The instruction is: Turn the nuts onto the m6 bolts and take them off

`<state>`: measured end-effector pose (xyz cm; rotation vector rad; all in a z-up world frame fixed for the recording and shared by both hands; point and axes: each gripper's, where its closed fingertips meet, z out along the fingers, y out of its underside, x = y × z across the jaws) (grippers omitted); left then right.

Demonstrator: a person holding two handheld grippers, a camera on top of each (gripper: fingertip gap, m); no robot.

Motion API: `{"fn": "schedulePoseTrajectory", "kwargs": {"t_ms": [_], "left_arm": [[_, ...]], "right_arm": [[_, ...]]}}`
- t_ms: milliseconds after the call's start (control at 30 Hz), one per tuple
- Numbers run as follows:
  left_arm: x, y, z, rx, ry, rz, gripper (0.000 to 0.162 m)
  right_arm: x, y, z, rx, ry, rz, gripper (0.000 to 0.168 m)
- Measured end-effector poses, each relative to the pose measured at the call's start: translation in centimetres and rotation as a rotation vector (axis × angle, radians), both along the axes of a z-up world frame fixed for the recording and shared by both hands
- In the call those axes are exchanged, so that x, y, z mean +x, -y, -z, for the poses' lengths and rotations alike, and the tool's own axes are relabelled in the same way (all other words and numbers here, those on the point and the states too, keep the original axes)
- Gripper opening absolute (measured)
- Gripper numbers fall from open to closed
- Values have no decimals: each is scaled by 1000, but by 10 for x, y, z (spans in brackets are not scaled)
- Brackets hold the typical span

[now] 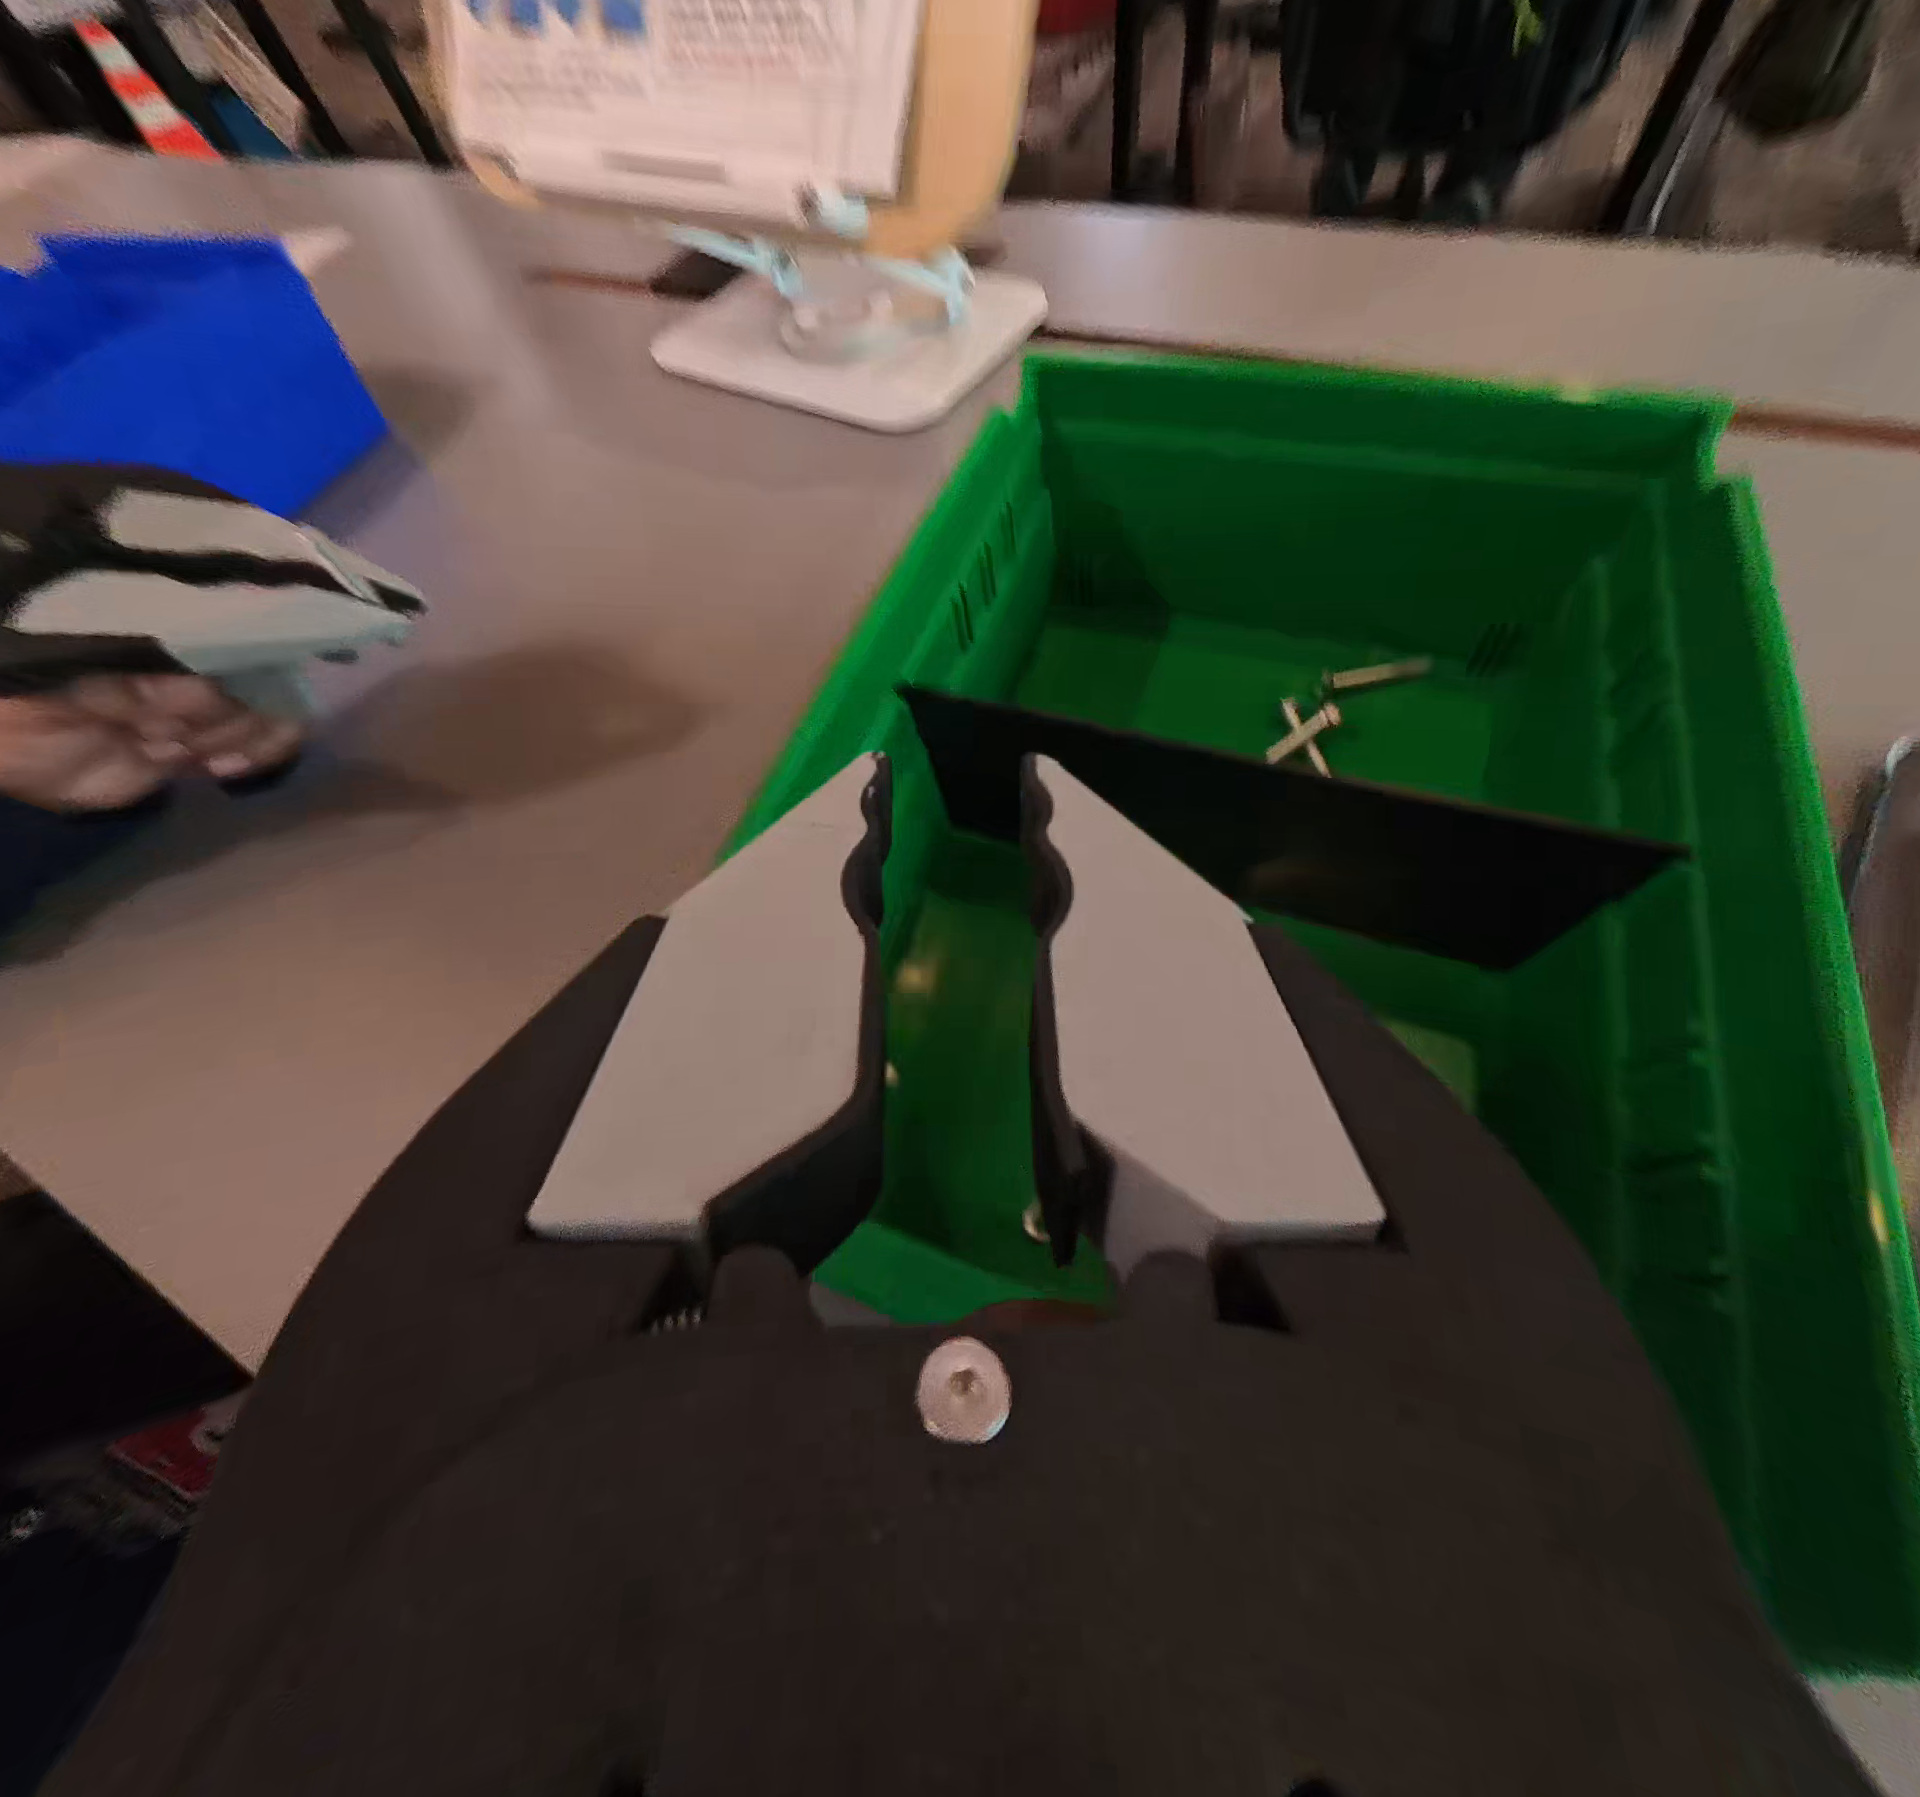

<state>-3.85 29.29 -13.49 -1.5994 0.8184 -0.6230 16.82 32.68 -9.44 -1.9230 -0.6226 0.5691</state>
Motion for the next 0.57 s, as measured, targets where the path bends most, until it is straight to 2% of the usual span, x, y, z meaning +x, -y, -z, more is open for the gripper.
{"fn": "schedulePoseTrajectory", "kwargs": {"t_ms": [100, 200, 300, 400, 500, 567], "left_arm": [[4, 5, -6, 2, 39, 39, 2], [10, 10, -8, 16, 35, 59, 2], [20, 19, -8, 37, 16, 90, 2], [27, 25, -5, 75, -29, 106, 2], [25, 24, -4, 87, -56, 84, 3], [23, 21, -2, 68, -52, 69, 3]], "right_arm": [[-30, 17, -30, 60, -46, -73, 26], [-97, 54, -42, 38, -121, -296, 30], [-161, 74, -26, 31, -69, -436, 31], [-203, 72, -3, 16, -16, -479, 28], [-216, 63, 18, -32, 39, -479, 3], [-216, 58, 20, -33, 53, -465, 2]]}}
